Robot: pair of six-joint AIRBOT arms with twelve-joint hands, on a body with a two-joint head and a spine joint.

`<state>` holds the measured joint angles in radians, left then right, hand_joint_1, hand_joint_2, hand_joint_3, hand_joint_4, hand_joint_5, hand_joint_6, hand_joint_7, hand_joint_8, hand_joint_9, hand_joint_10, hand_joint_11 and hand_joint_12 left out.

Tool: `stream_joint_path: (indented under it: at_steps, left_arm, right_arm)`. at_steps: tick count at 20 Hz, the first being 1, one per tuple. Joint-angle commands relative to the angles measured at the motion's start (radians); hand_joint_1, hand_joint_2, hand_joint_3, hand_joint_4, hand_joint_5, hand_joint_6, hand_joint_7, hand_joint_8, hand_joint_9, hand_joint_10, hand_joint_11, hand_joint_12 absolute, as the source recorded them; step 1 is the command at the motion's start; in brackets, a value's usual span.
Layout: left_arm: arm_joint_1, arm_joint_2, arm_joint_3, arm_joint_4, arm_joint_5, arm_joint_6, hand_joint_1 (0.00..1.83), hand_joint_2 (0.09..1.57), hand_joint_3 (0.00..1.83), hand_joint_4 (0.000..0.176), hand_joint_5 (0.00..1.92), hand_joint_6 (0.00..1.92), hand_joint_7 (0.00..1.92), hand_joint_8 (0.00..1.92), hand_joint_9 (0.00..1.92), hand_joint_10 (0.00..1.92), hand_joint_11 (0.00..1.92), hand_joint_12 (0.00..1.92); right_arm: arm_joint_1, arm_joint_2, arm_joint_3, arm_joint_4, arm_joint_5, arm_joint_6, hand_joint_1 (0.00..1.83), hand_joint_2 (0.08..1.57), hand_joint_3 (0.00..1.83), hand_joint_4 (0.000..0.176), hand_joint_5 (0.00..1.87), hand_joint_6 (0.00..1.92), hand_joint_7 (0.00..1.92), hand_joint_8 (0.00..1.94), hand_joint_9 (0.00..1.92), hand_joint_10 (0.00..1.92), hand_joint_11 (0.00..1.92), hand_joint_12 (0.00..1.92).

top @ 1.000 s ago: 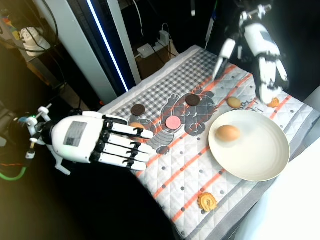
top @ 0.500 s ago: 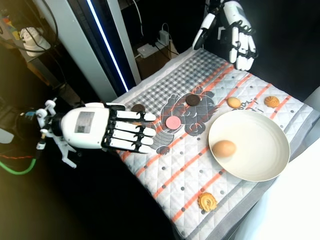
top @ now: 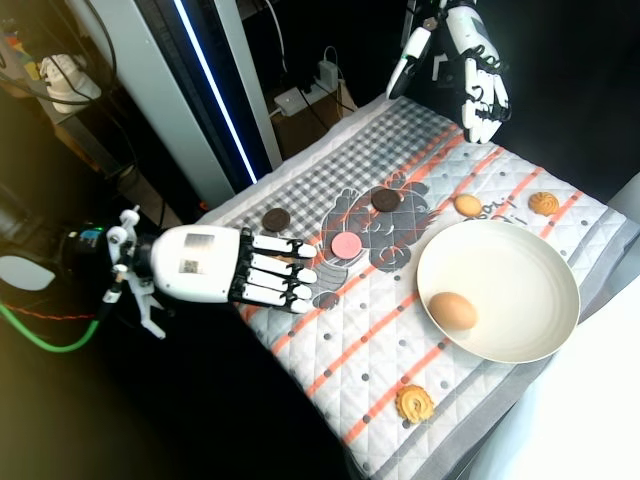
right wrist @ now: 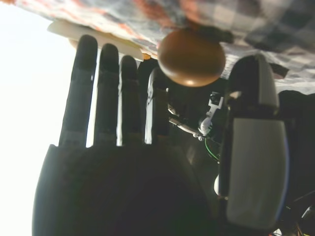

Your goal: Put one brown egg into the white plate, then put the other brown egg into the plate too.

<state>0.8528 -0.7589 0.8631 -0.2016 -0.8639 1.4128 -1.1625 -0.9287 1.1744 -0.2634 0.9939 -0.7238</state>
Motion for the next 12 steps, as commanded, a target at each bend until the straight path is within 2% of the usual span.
stream_joint_path:
  at_steps: [1, 2, 3, 4, 5, 6, 7, 8, 9, 11, 12]
  left_arm:
    - [-0.006, -0.002, 0.001, -0.005, -0.124, -0.008, 0.75, 0.84, 0.0, 0.169, 0.19, 0.0, 0.36, 0.0, 0.32, 0.0, 0.0, 0.95]
    - [-0.005, -0.002, 0.001, -0.007, -0.124, -0.008, 0.78, 0.83, 0.0, 0.174, 0.19, 0.0, 0.37, 0.0, 0.33, 0.0, 0.0, 0.92]
    - [-0.005, -0.002, 0.001, -0.007, -0.124, -0.008, 0.78, 0.83, 0.0, 0.174, 0.19, 0.0, 0.37, 0.0, 0.33, 0.0, 0.0, 0.92]
    - [-0.005, -0.002, 0.001, -0.008, -0.124, -0.008, 0.79, 0.83, 0.0, 0.17, 0.19, 0.0, 0.37, 0.0, 0.33, 0.0, 0.0, 0.92]
    - [-0.005, -0.003, 0.001, -0.01, -0.124, -0.008, 0.79, 0.83, 0.0, 0.172, 0.2, 0.0, 0.37, 0.0, 0.34, 0.0, 0.0, 0.92]
    - [-0.002, -0.003, 0.002, -0.014, -0.124, -0.008, 0.8, 0.83, 0.0, 0.172, 0.19, 0.0, 0.37, 0.0, 0.34, 0.0, 0.0, 0.92]
    - [0.002, -0.005, 0.002, -0.018, -0.124, -0.008, 0.81, 0.82, 0.0, 0.168, 0.21, 0.01, 0.37, 0.0, 0.34, 0.0, 0.0, 0.92]
    - [0.005, -0.006, 0.003, -0.021, -0.124, -0.008, 0.82, 0.81, 0.0, 0.171, 0.21, 0.01, 0.37, 0.0, 0.34, 0.01, 0.0, 0.92]
    - [0.008, -0.006, 0.003, -0.024, -0.124, -0.008, 0.83, 0.81, 0.0, 0.165, 0.22, 0.01, 0.38, 0.0, 0.34, 0.01, 0.0, 0.93]
    - [0.01, -0.007, 0.004, -0.027, -0.125, -0.008, 0.84, 0.81, 0.0, 0.16, 0.23, 0.01, 0.39, 0.0, 0.35, 0.01, 0.0, 0.95]
    - [0.011, -0.007, 0.004, -0.029, -0.125, -0.008, 0.82, 0.83, 0.0, 0.158, 0.24, 0.0, 0.4, 0.0, 0.36, 0.0, 0.0, 0.98]
  right_arm:
    - [0.016, -0.001, 0.007, 0.031, 0.106, 0.0, 0.86, 0.95, 0.0, 0.108, 0.45, 0.01, 0.64, 0.02, 0.78, 0.07, 0.32, 1.2]
    - [0.017, -0.003, 0.009, 0.032, 0.106, 0.0, 0.91, 0.97, 0.0, 0.043, 0.54, 0.01, 0.8, 0.06, 0.68, 0.74, 0.44, 1.37]
    - [0.017, -0.005, 0.01, 0.032, 0.106, 0.0, 0.91, 0.97, 0.0, 0.043, 0.54, 0.01, 0.8, 0.06, 0.68, 0.74, 0.44, 1.37]
    - [0.017, -0.006, 0.01, 0.032, 0.106, 0.0, 0.93, 0.97, 0.0, 0.017, 0.59, 0.0, 0.86, 0.1, 0.62, 1.04, 0.5, 1.43]
    - [0.017, -0.008, 0.011, 0.032, 0.106, 0.0, 0.98, 0.99, 0.0, 0.0, 0.7, 0.01, 0.88, 0.34, 0.68, 1.17, 0.63, 1.45]
    - [0.017, -0.012, 0.015, 0.031, 0.106, 0.0, 1.02, 1.0, 0.0, 0.0, 0.78, 0.01, 0.83, 0.64, 0.75, 1.22, 0.7, 1.46]
    - [0.017, -0.016, 0.02, 0.031, 0.106, 0.0, 1.08, 1.06, 0.01, 0.0, 0.99, 0.69, 0.86, 0.88, 0.85, 1.28, 0.82, 1.52]
    - [0.017, -0.02, 0.026, 0.03, 0.106, 0.0, 1.22, 1.11, 0.0, 0.0, 0.98, 0.73, 0.96, 1.17, 0.9, 1.33, 0.9, 1.57]
    - [0.021, -0.025, 0.034, 0.028, 0.107, 0.0, 1.24, 1.12, 0.0, 0.0, 1.05, 0.72, 0.93, 1.26, 0.87, 1.42, 0.9, 1.63]
    - [0.042, -0.028, 0.043, 0.015, 0.11, 0.0, 1.24, 1.13, 0.0, 0.0, 1.04, 0.75, 0.9, 1.31, 0.84, 1.43, 0.88, 1.62]
    - [0.062, -0.029, 0.047, 0.006, 0.11, 0.0, 1.23, 1.14, 0.0, 0.0, 1.0, 0.82, 0.88, 1.33, 0.83, 1.38, 0.88, 1.55]
